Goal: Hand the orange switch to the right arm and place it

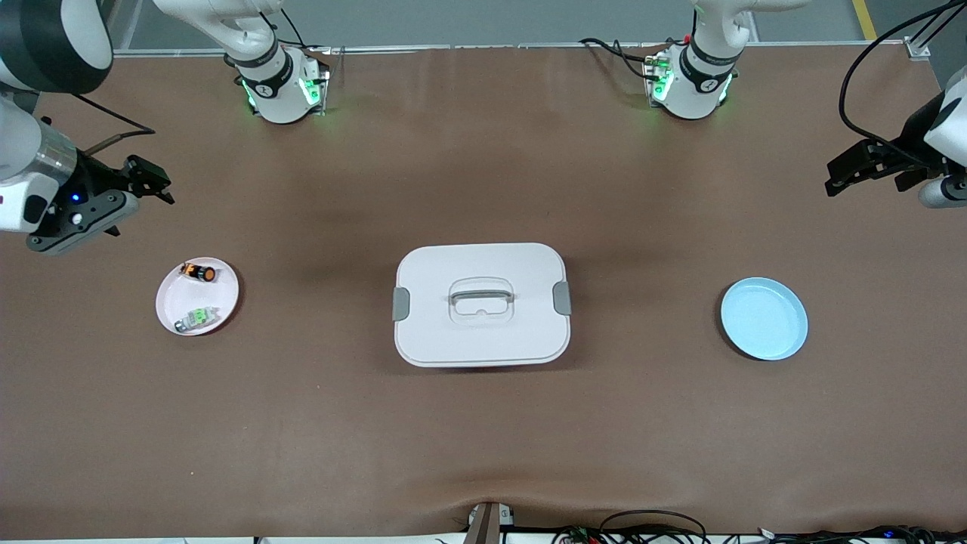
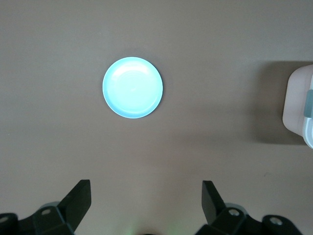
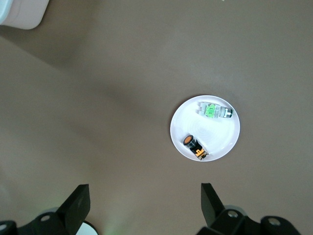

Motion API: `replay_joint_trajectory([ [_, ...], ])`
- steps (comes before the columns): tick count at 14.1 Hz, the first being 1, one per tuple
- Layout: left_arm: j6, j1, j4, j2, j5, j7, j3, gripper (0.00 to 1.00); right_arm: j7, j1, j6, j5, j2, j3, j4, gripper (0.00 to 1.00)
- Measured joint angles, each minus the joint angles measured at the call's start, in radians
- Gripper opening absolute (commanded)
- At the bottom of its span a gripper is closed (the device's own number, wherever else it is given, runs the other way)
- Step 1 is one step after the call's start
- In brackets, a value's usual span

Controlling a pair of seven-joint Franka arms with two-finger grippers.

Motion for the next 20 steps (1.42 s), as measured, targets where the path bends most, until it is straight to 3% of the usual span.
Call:
replay_joint_trajectory([
  [5, -0.025, 0.0, 0.0, -0.005, 0.0, 0.005, 0.0, 1.0, 0.142, -0.006, -0.051, 0.003, 0.002, -0.008, 0.074, 1.0],
  [13, -0.035, -0.002, -0.008, -0.02, 0.002, 0.006, -0.021, 1.0, 0.581, -0.021, -0.084, 0.003, 0.003, -0.008, 0.186, 1.0],
  [20, -0.035, -0.002, -0.01, -0.02, 0.002, 0.006, -0.02, 1.0, 0.626, -0.034, -0.087, 0.003, 0.002, -0.013, 0.203, 1.0],
])
